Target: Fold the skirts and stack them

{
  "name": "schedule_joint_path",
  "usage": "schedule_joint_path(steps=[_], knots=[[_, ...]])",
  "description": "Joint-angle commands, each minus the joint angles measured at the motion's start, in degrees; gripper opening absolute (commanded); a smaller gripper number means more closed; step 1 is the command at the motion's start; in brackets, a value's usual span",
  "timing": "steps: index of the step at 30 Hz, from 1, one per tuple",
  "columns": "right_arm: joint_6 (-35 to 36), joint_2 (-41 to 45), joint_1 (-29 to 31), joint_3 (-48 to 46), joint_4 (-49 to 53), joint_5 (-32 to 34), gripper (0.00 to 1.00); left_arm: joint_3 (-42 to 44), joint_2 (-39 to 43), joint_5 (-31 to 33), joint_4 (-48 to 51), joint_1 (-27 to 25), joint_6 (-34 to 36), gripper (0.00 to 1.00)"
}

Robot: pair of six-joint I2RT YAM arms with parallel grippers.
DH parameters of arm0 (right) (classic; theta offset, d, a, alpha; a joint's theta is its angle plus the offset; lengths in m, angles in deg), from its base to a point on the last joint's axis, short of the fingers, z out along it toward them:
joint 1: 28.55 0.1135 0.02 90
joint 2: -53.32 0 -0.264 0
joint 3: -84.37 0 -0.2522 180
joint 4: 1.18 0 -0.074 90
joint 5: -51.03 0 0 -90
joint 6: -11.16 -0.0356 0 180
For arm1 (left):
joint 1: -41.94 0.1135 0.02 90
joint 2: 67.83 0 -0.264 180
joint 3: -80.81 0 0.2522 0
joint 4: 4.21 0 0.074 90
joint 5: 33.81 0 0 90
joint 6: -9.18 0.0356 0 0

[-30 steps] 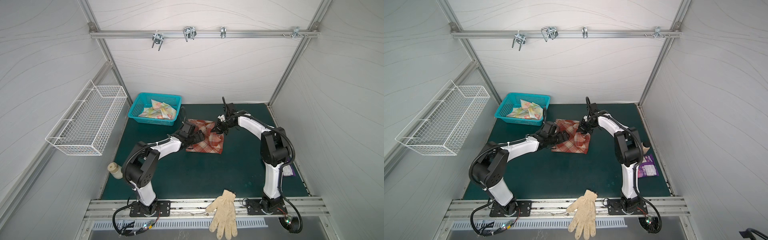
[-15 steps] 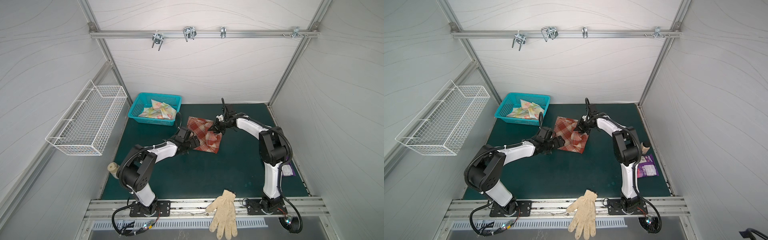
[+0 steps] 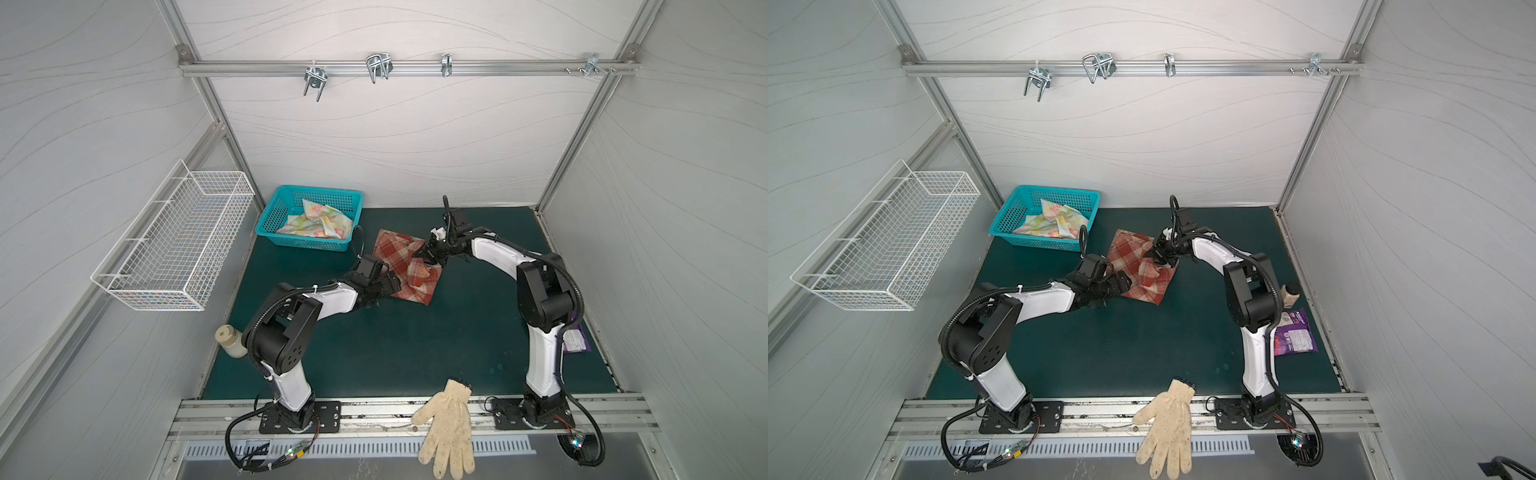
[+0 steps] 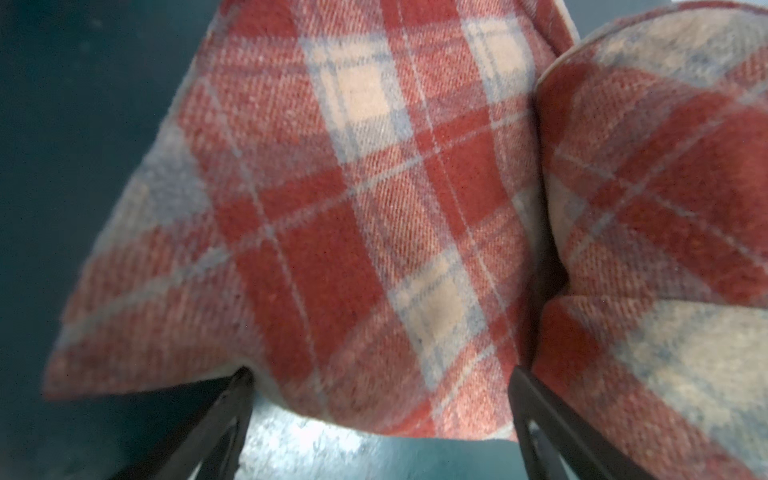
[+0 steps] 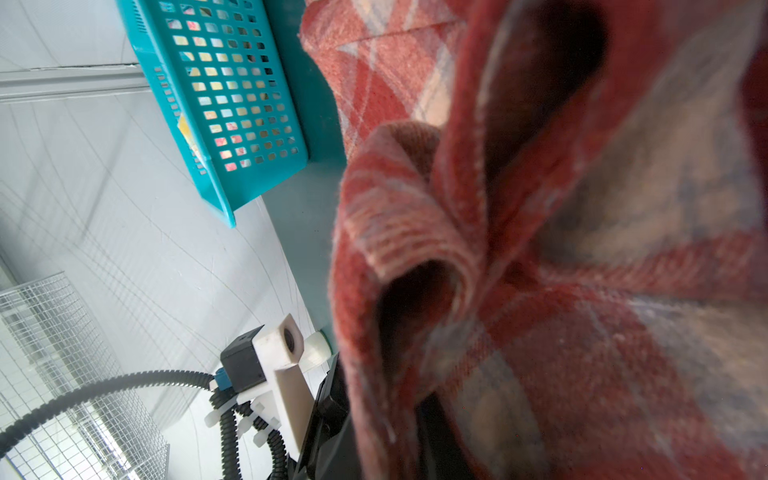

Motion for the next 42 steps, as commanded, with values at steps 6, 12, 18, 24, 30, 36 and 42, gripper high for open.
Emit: schedule_joint_path(steps=[6, 12, 18, 24, 30, 36, 42], knots=[[-6.2, -4.19, 1.19, -1.17, -9.96, -1.52, 0.32, 1.91, -1.4, -0.11, 0.95, 0.37, -0.87, 0.96], [-9.97, -6.23, 2.4, -0.09, -14.94, -2.26, 0.45, 3.13, 3.63, 0.38, 3.19, 0.41, -0.27, 0.96], [-13.8, -7.86, 3.66, 4.68, -18.07, -3.03, 0.62, 4.63, 11.98, 2.09, 7.01, 0.46, 0.94, 0.96], [-15.34, -7.11, 4.49, 10.73, -17.67, -4.08, 0.99, 4.42, 20.42, 3.44, 12.15, 0.55, 2.04, 0.96], [-7.1, -3.02, 3.72, 14.51, -8.4, -2.27, 0.99, 0.68, 25.38, 4.6, 16.81, 0.55, 3.07, 0.97], [9.93, -0.36, 1.86, 16.63, 7.44, 4.05, 0.99, -6.1, 22.32, 1.39, 18.48, 0.55, 3.2, 0.97], [18.28, -1.66, -2.18, 16.53, 13.5, 5.18, 0.99, -13.26, 13.68, -5.36, 16.71, 0.52, 0.5, 0.97]])
